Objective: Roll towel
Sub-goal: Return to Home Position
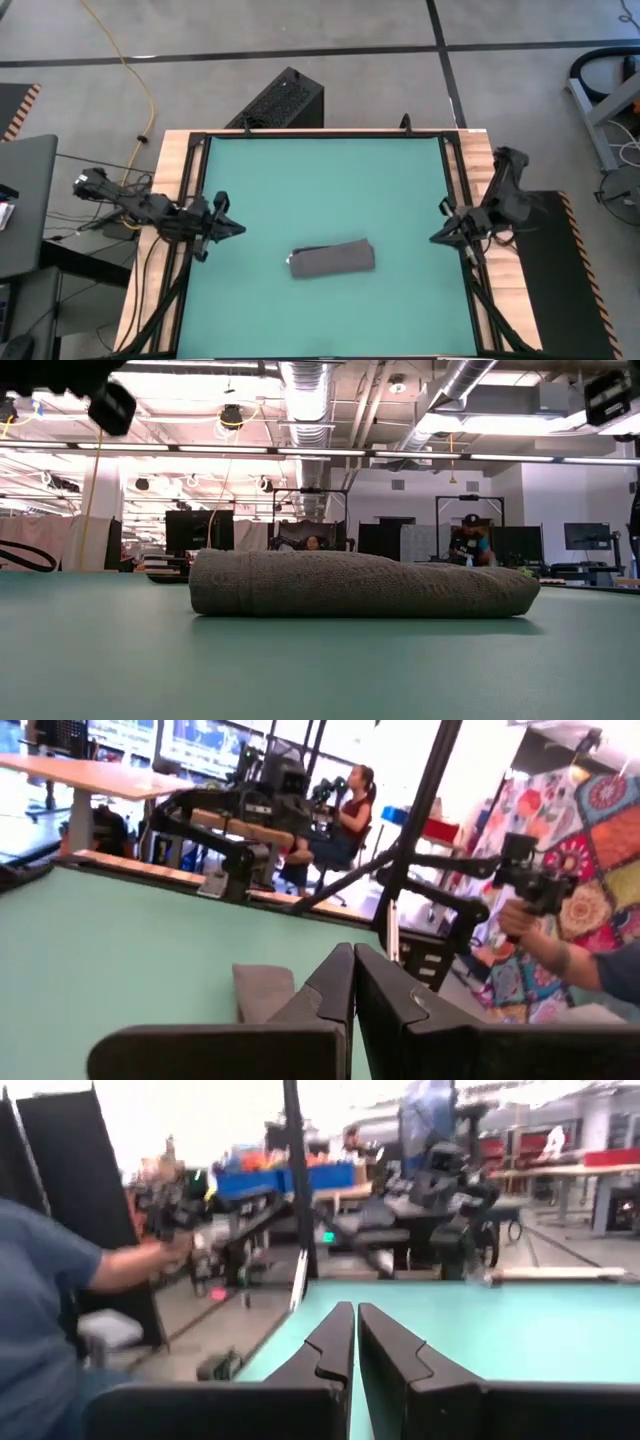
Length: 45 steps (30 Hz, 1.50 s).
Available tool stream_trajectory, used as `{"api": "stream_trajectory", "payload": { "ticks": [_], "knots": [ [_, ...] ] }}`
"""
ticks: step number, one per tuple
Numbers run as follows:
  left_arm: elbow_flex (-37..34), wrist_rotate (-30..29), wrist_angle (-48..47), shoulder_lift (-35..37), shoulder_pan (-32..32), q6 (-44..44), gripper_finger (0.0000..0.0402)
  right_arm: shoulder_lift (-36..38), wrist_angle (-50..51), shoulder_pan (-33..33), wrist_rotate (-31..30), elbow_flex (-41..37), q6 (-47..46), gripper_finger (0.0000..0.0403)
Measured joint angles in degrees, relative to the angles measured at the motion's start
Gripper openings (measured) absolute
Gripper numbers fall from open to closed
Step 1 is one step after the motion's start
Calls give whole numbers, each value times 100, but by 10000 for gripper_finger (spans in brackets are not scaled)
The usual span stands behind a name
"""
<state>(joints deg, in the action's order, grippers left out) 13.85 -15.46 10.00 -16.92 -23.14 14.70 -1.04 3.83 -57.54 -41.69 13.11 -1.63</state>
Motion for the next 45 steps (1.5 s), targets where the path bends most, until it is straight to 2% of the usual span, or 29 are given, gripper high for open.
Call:
{"api": "stream_trajectory", "payload": {
  "ticks": [6,9,14,20,22,27,29,37,41,45],
  "knots": [
    [-1293,-131,1246,200,0,451,0,88,-459,50,-231,-572,-182,45],
    [-1299,-508,745,231,-3,644,0,88,-655,97,-285,-841,-196,45],
    [-1322,-794,801,241,-9,395,0,89,-1037,148,-517,-1263,-274,45],
    [-1326,-1137,788,233,-8,23,0,87,-789,322,-1024,-1264,-564,45],
    [-1327,-983,744,231,-7,-11,0,90,-786,410,-1038,-1264,-564,45],
    [-1329,93,762,231,-8,42,0,90,-777,657,-972,-1266,-590,45],
    [-1331,298,775,236,-9,20,0,90,-786,802,-962,-1269,-636,45],
    [-1336,-102,213,513,-7,-161,0,66,-831,1502,-923,-1271,-791,45],
    [-1338,-44,-195,980,-7,-163,0,63,-967,1959,-654,-1273,-581,45],
    [-1320,-222,-629,1589,-7,-424,0,63,-967,2461,-438,-1275,-537,45]
  ]
}}
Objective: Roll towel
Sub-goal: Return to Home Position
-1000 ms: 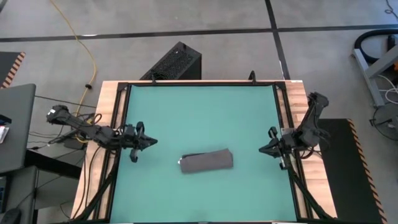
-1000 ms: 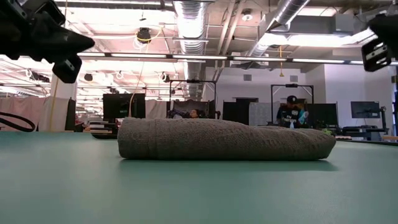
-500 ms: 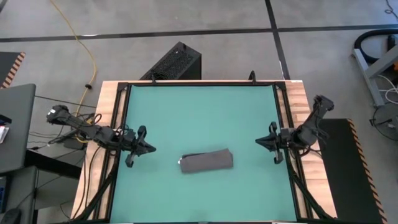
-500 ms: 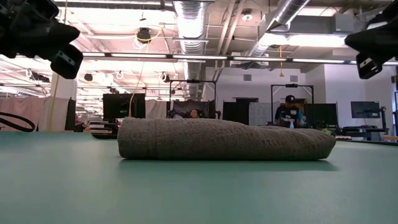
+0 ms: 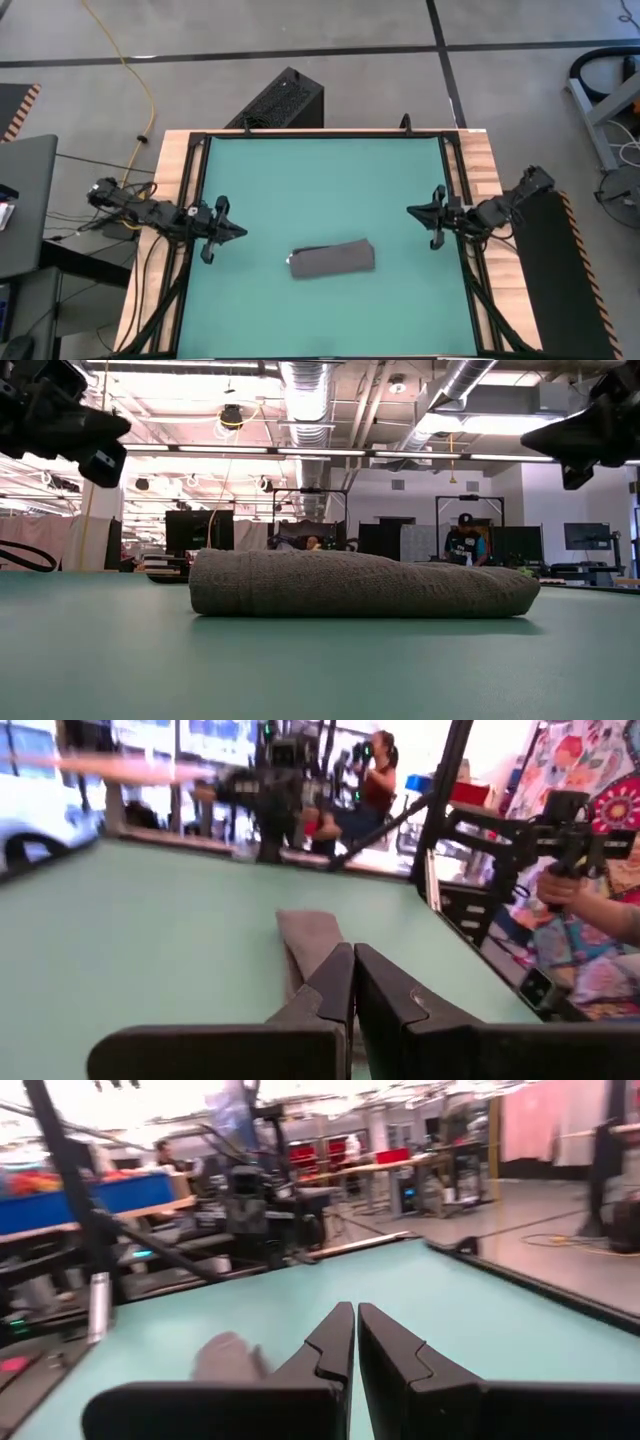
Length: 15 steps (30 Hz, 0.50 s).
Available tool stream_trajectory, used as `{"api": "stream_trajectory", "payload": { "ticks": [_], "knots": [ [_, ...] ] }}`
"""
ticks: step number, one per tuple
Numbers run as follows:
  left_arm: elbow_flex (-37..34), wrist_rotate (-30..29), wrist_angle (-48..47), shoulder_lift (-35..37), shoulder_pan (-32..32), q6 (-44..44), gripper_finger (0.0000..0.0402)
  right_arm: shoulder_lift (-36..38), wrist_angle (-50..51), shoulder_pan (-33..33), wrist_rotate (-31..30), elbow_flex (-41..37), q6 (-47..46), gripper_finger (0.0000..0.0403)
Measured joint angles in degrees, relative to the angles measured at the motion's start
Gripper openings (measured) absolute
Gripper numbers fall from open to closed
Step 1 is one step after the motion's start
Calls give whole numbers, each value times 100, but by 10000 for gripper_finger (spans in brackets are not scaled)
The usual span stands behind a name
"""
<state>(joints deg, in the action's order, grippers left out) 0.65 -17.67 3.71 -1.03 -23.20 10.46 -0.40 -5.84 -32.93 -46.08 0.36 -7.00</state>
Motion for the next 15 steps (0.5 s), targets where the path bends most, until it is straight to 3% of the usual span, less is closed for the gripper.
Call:
{"api": "stream_trajectory", "payload": {
  "ticks": [5,13,15],
  "knots": [
    [130,-323,-151,81,6,-487,0,4,-47,588,395,0,261,45],
    [148,-848,-341,84,7,-465,0,-85,62,1455,625,-2,430,45],
    [150,-706,-313,84,7,-464,0,-107,55,1658,1202,-2,657,45]
  ]
}}
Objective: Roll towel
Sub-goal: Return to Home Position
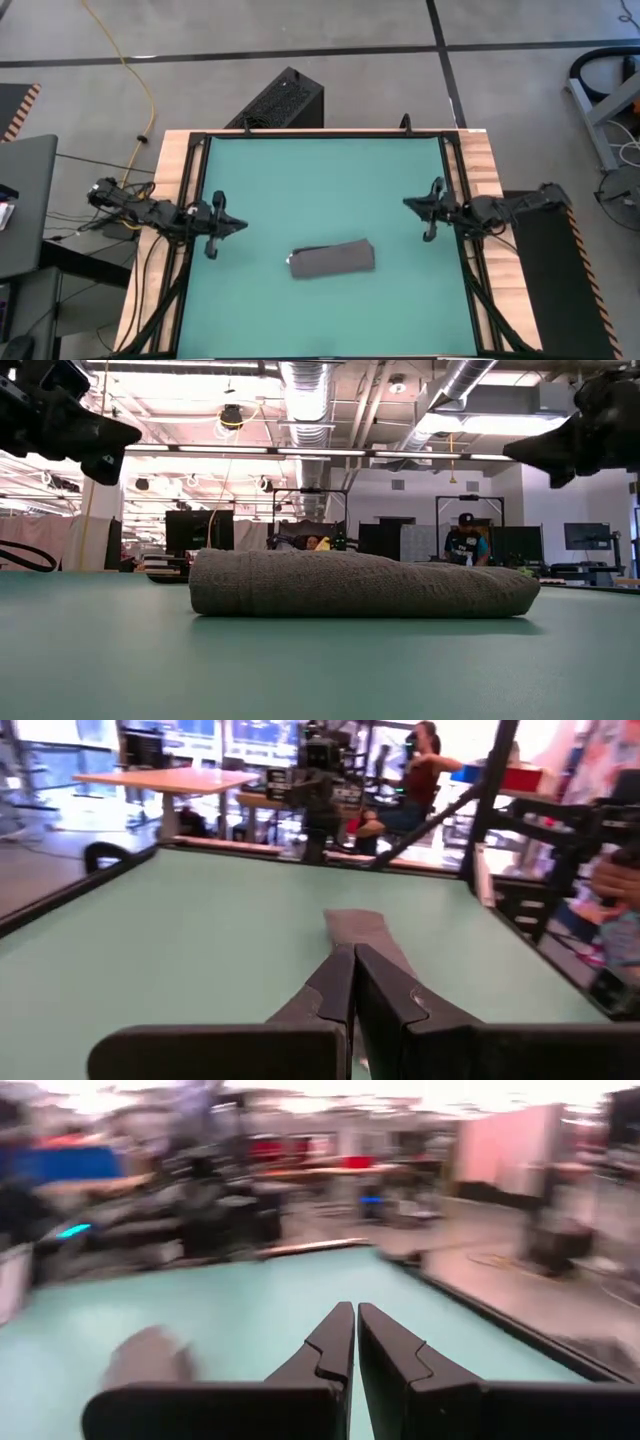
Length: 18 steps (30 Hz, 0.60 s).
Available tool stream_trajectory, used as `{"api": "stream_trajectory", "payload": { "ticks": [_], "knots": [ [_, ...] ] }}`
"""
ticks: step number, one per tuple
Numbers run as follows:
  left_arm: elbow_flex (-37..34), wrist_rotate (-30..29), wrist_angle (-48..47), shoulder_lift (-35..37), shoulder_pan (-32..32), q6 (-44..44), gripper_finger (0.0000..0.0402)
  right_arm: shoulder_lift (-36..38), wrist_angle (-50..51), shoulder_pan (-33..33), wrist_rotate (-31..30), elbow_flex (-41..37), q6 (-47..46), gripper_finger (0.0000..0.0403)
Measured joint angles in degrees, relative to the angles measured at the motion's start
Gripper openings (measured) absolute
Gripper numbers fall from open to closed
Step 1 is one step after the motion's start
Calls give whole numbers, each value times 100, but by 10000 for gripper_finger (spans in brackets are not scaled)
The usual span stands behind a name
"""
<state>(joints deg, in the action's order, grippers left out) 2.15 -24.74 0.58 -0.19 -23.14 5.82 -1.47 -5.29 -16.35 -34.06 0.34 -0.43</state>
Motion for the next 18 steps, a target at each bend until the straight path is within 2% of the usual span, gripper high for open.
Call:
{"api": "stream_trajectory", "payload": {
  "ticks": [3,4,12,18],
  "knots": [
    [2,197,-21,-2,-2,74,0,-2,5,278,1352,0,191,44],
    [3,197,-34,-2,-2,88,0,0,-22,369,1592,0,199,43],
    [12,8,-43,-2,0,-54,0,0,80,1125,1716,-2,199,26],
    [18,-301,-61,-2,0,-38,0,0,125,1472,1749,-2,137,29]
  ]
}}
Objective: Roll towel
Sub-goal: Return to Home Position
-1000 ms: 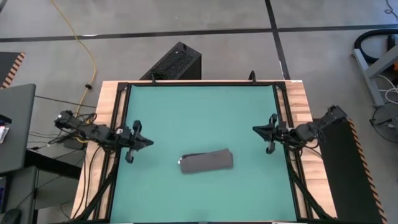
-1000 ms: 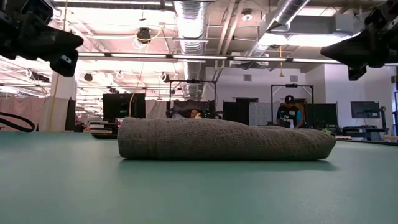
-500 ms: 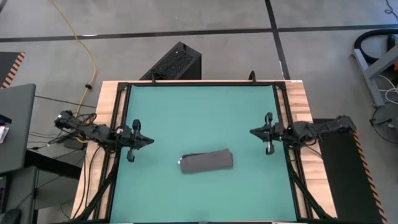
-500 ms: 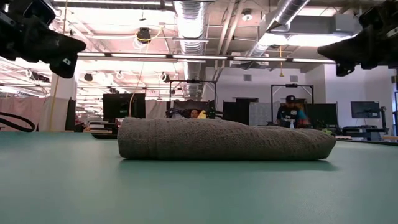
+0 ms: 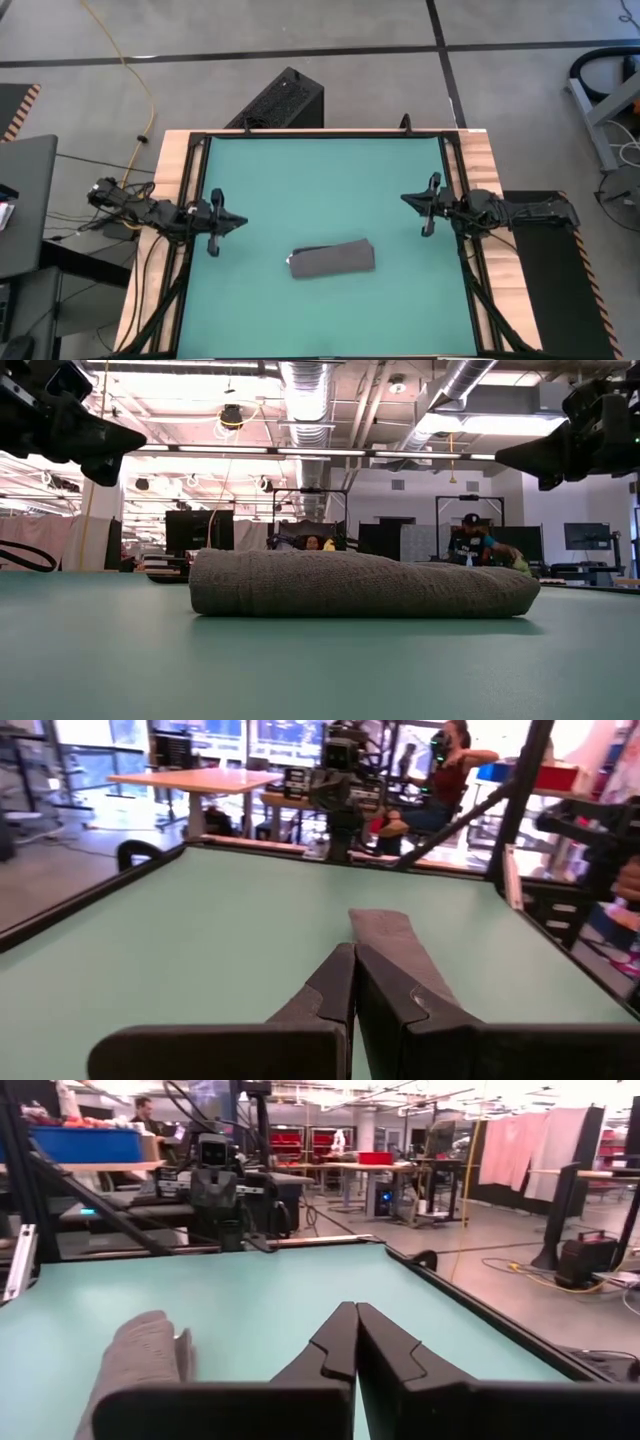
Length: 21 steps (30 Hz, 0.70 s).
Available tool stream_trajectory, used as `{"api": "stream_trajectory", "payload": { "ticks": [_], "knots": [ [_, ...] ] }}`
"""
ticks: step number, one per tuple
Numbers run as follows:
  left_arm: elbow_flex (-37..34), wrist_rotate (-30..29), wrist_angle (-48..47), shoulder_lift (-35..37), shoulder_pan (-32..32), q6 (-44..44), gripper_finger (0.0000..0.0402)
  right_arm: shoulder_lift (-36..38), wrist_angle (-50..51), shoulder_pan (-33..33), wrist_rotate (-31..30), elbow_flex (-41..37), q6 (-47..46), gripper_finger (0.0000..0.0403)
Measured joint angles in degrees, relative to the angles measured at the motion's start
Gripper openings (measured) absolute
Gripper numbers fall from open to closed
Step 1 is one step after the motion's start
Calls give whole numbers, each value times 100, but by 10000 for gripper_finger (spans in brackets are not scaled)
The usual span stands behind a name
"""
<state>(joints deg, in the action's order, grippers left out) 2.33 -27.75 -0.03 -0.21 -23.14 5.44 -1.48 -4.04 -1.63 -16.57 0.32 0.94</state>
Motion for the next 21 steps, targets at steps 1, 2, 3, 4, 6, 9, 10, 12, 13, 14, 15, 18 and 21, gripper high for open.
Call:
{"api": "stream_trajectory", "payload": {
  "ticks": [1,2,3,4,6,9,10,12,13,14,15,18,21],
  "knots": [
    [2,-67,-2,0,0,4,0,0,4,25,1,0,1,31],
    [2,-141,-2,0,0,7,0,0,9,41,7,0,1,33],
    [2,-218,-3,0,0,12,0,0,13,64,15,-2,1,35],
    [2,-289,-7,0,0,15,0,0,16,77,19,-2,1,35],
    [4,-337,-27,0,0,15,0,0,25,102,17,-2,-3,35],
    [6,-312,-79,-2,0,101,0,0,37,100,18,-2,-91,34],
    [11,-312,-94,-2,0,221,0,0,38,100,17,-2,-91,34],
    [11,-312,-98,-2,0,430,0,0,41,98,17,-2,-91,34],
    [11,-312,-98,-2,0,484,0,0,45,98,17,-2,-91,34],
    [11,-312,-101,-2,0,495,0,0,47,98,17,-2,-91,34],
    [11,-312,-101,-2,0,491,0,0,49,98,17,-2,-91,34],
    [11,-312,-104,-2,0,430,0,0,56,98,17,-2,-91,34],
    [11,-312,-105,-2,0,460,0,0,58,98,17,-2,-91,34]
  ]
}}
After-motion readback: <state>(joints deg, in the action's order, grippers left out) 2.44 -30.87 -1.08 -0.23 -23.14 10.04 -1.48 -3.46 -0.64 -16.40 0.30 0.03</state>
